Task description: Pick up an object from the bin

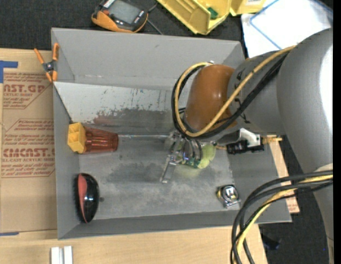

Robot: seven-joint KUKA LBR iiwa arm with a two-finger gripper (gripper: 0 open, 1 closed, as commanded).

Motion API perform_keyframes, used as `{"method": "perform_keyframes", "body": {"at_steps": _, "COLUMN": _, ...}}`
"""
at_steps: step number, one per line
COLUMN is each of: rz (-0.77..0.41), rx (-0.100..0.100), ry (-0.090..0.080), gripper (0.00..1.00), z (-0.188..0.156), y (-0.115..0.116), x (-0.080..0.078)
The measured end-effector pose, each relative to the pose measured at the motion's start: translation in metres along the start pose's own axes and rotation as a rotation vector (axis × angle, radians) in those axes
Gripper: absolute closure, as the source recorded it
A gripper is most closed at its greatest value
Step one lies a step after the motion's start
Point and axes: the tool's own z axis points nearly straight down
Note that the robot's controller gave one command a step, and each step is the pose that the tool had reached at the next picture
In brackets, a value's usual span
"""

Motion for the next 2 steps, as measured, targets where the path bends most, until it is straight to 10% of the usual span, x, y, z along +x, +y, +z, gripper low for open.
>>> {"method": "perform_keyframes", "body": {"at_steps": 2, "rz": -0.046, "rx": 0.003, "ry": 0.004, "gripper": 0.0, "z": -0.026, "y": -0.005, "x": -0.001}}
